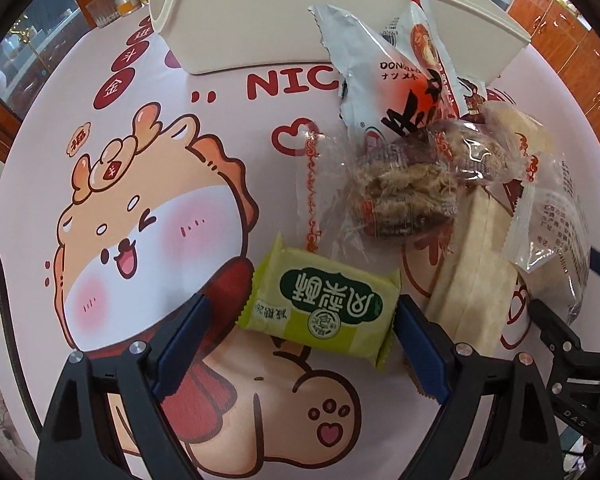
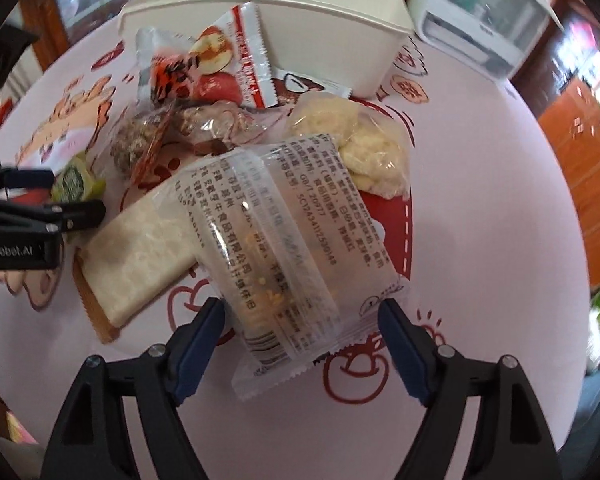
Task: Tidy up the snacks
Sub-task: 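Grasp the green-wrapped pack with left tool while right tool grasps the clear printed bag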
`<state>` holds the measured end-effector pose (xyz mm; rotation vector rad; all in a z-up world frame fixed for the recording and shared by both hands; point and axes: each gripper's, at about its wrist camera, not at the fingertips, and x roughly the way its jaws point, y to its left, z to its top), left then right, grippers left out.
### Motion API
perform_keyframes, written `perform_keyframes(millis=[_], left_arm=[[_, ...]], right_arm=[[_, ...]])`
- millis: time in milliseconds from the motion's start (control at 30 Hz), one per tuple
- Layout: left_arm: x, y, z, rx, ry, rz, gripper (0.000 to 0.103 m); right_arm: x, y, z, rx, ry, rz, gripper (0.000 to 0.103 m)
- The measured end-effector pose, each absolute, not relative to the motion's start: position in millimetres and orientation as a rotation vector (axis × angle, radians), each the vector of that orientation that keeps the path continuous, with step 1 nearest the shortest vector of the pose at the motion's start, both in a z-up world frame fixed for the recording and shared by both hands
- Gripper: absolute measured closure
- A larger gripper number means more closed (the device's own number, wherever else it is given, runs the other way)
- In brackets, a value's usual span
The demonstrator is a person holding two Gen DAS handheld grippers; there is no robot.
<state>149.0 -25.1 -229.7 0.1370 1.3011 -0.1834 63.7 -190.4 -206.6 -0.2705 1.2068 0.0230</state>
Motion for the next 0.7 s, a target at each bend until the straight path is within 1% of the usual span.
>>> perform_keyframes(millis=[167, 300, 367, 500, 567, 600, 633, 700], left_arm=[[143, -28, -229, 0.144, 1.303, -0.192, 0.013], [140, -28, -227, 0.144, 1.305, -0.193, 0.013], [138, -29, -227, 0.146, 1.302, -0.195, 0.013], [140, -31, -229, 0.152, 1.296, -0.205, 0.013], [140, -30, -227, 0.152, 1.29, -0.209, 0.016], [144, -28, -227, 0.152, 1.286, -0.211, 0.022], [145, -28, -224, 0.153, 1.275, -0.216, 0.032], [146, -30, -219, 0.165, 1.261, -0.234, 0.046]], right_arm=[[57, -173, -205, -0.505, 1.131, 0.005, 0.023], [58, -162, -209, -0.609, 1.091, 0.043, 0.021], [61, -160, -209, -0.607, 1.082, 0.064, 0.02], [73, -168, -206, -0.546, 1.09, 0.128, 0.015], [81, -175, -206, -0.476, 1.119, 0.176, 0.015], [87, -180, -208, -0.438, 1.138, 0.195, 0.017], [91, -186, -209, -0.386, 1.162, 0.215, 0.017], [99, -199, -212, -0.263, 1.212, 0.25, 0.022]])
